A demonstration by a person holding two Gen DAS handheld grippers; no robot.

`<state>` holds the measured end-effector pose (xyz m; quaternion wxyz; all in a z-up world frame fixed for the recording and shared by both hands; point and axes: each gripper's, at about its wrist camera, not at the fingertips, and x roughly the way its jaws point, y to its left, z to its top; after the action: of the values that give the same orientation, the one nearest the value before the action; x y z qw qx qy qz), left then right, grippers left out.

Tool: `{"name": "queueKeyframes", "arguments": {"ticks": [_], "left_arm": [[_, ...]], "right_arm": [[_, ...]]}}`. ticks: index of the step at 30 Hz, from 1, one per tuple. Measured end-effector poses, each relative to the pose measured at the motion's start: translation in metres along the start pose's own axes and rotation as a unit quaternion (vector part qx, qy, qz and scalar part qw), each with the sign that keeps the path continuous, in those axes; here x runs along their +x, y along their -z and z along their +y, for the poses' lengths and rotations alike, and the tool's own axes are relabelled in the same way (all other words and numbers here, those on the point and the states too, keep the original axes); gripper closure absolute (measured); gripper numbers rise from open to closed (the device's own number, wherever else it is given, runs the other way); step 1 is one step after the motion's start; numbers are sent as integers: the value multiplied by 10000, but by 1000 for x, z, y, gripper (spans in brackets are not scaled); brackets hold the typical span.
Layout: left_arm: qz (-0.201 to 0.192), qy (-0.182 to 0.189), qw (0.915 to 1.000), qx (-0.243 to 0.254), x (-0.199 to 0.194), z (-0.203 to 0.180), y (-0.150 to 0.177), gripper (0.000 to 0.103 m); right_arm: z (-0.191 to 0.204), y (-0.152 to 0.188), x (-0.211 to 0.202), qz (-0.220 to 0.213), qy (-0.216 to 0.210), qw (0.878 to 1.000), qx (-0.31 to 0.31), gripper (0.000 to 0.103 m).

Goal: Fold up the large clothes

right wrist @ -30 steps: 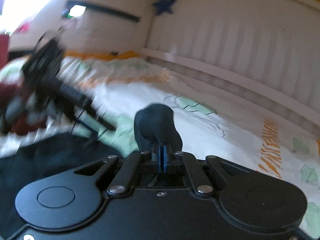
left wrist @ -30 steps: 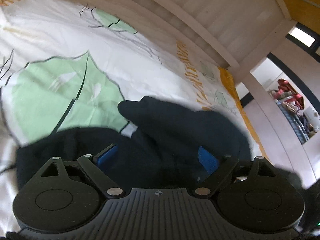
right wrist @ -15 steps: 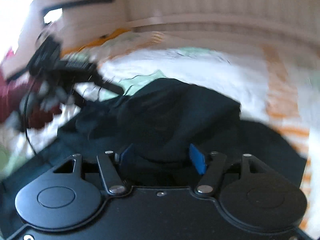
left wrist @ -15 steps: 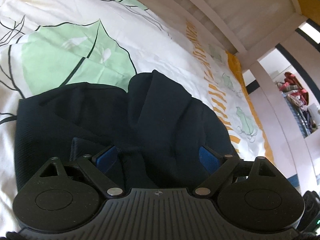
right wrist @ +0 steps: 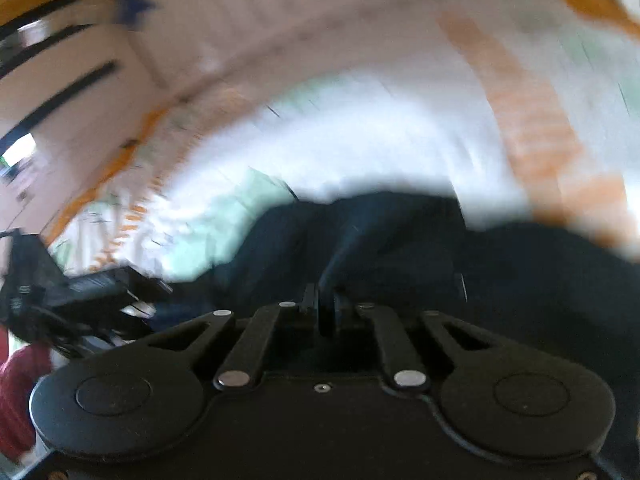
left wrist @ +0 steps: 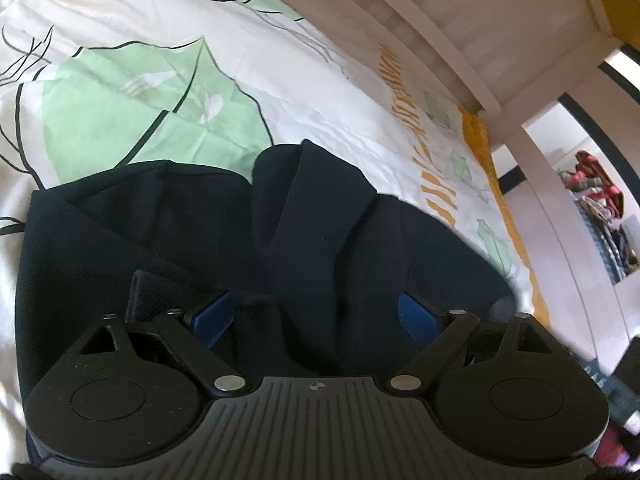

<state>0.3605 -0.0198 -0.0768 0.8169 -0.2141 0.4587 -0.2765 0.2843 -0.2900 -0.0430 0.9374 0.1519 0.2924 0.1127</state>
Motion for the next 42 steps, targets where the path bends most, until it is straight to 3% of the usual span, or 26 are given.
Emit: {"name": "queueKeyframes", "arguments": {"ticks": [3, 7, 11, 14, 16, 18, 20, 21, 23, 25, 26, 29, 32, 35, 38, 41, 42], "left_arm": [[-6, -1, 10000, 79, 3, -5, 4, 14], [70, 58, 9999, -63, 17, -8, 6, 14], [84, -17, 9998, -157, 28, -8, 6, 14], [54, -32, 9994, -354, 32, -6, 6, 15], [-14, 76, 9991, -414, 32, -7, 7, 22], [-51, 201, 9986, -486, 33, -10, 9, 38], [-122, 145, 9989, -421, 33, -15, 11, 64], [-162, 73, 9993, -332, 33, -19, 11, 96], [-284, -31, 9994, -216, 28, -28, 7, 97], [-516, 13, 9987, -17, 14, -37, 0, 97], [-608, 39, 9981, 99, 4, -43, -3, 97], [-754, 178, 9960, 439, -30, -58, -9, 97], [-514, 173, 9970, 560, -43, -56, 3, 97], [-213, -154, 9977, 620, -31, -38, 24, 96], [97, -441, 9980, 445, -9, -14, 43, 89], [-90, -453, 9975, 532, -4, -6, 59, 86], [-132, -439, 9973, 582, -4, -7, 60, 85]], "right_arm": [[-17, 2, -12, -33, 230, 9997, 75, 87], [-55, 27, 5, 639, 799, 9936, 489, 87], [-74, 41, 7, 660, 713, 9899, 1029, 77], [-74, 40, 6, 634, 728, 9896, 1070, 72], [-74, 39, 4, 615, 698, 9892, 1129, 60], [-75, 39, 2, 587, 574, 9887, 1254, 44], [-75, 41, 1, 582, 529, 9882, 1314, 44], [-72, 41, 3, 596, 549, 9885, 1276, 44], [-64, 38, 5, 632, 565, 9895, 1169, 47], [-55, 31, 6, 570, 617, 9914, 1007, 66], [-50, 27, 3, 504, 642, 9925, 912, 85], [-38, 13, -20, 105, 343, 9959, 836, 85], [-27, 15, -39, -14, 168, 9972, 724, 85], [-28, 37, -40, 308, 263, 9962, 772, 85], [-40, 67, -23, 764, 672, 9897, 1006, 78], [-48, 78, -24, 635, 687, 9862, 1364, 77], [-48, 76, -27, 580, 678, 9863, 1389, 69]]}}
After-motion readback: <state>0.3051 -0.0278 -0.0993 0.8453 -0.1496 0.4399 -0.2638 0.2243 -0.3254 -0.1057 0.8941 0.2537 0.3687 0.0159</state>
